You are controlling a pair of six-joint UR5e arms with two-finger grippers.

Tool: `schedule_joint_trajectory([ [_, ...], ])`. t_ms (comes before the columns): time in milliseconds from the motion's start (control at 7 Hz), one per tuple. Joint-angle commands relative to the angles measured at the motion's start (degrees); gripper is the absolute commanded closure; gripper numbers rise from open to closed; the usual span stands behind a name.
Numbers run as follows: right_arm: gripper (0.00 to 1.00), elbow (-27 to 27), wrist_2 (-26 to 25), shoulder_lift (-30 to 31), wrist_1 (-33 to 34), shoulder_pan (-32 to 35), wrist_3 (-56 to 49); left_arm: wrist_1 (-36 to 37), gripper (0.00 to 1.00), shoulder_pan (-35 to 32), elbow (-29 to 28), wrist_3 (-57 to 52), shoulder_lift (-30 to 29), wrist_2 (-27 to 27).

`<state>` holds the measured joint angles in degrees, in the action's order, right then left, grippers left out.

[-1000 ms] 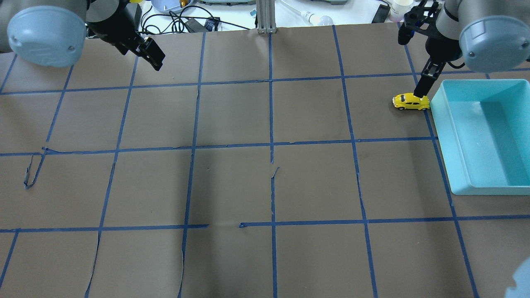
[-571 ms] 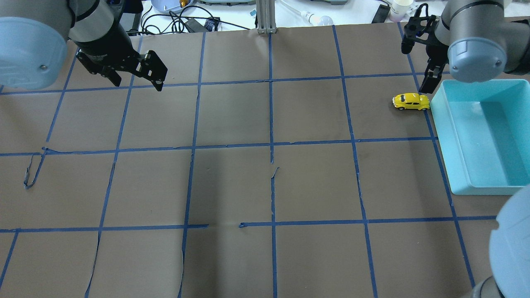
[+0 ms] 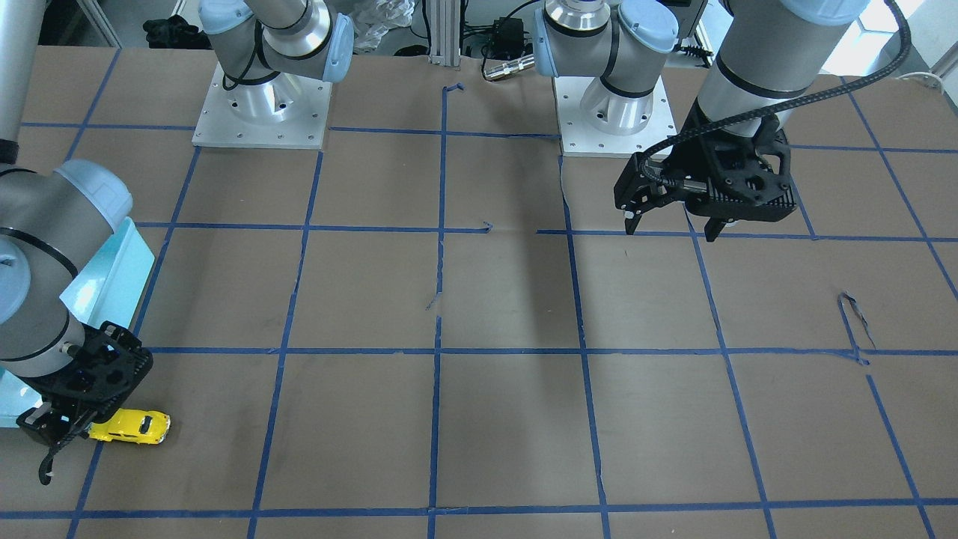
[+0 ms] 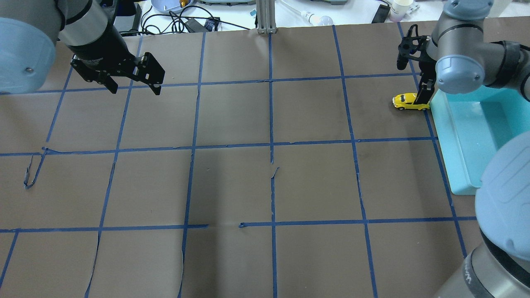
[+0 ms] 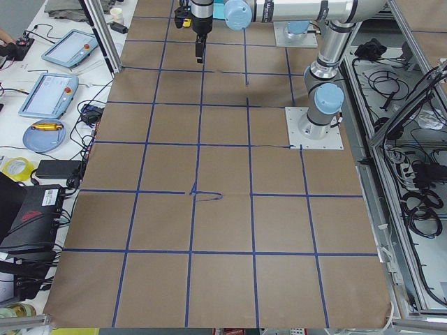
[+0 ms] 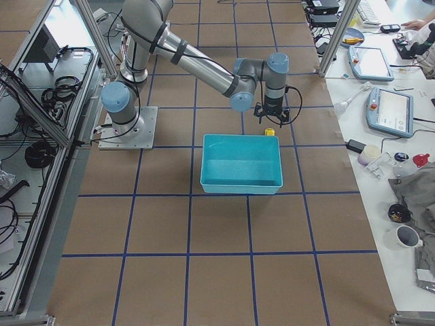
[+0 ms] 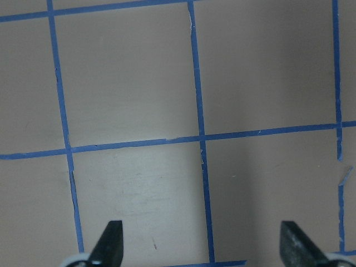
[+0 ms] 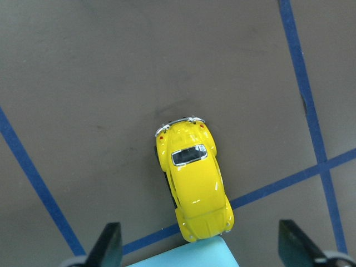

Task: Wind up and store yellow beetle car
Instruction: 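Grasp the yellow car with the right gripper while the left arm retracts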

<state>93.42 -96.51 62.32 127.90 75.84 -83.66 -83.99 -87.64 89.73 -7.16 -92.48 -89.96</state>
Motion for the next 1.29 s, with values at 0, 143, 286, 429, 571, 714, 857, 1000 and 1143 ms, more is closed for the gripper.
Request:
schedule_joint_trajectory([
  [0,0.00,0.0,0.0,-2.7,0.6,0.0,-0.4,0.1,0.00,0.2,0.0,-0.4,0.0,0.1],
  [143,0.00,0.0,0.0,-3.0,0.6,0.0,-0.4,0.1,0.00,0.2,-0.1,-0.4,0.0,0.1],
  [286,0.00,-0.1,0.1,-3.7,0.6,-0.1,-0.4,0.1,0.00,0.2,-0.1,-0.5,0.0,0.1],
  [429,0.00,-0.5,0.1,-4.6,0.7,-0.1,-0.4,0.1,0.00,0.1,0.0,-0.5,0.0,0.1],
  [571,0.00,-0.4,0.1,-5.0,2.4,-0.1,-0.4,0.2,0.00,0.2,0.0,-0.5,0.0,0.1],
  [714,0.02,-0.2,0.1,-5.6,2.7,-0.1,-0.4,0.2,0.00,0.2,-0.1,-0.5,0.0,0.1],
  [857,0.14,0.0,0.1,-5.7,2.6,-0.1,-0.4,0.2,0.00,0.3,0.0,-0.5,0.0,0.1],
  [1000,0.51,-0.1,-0.1,-5.7,2.6,0.0,-0.4,0.2,0.00,0.3,-0.1,-0.5,0.0,0.1],
  [1143,0.90,-0.1,0.1,-5.6,2.5,-0.1,-0.1,0.2,0.00,0.3,-0.1,-0.6,0.0,0.1],
])
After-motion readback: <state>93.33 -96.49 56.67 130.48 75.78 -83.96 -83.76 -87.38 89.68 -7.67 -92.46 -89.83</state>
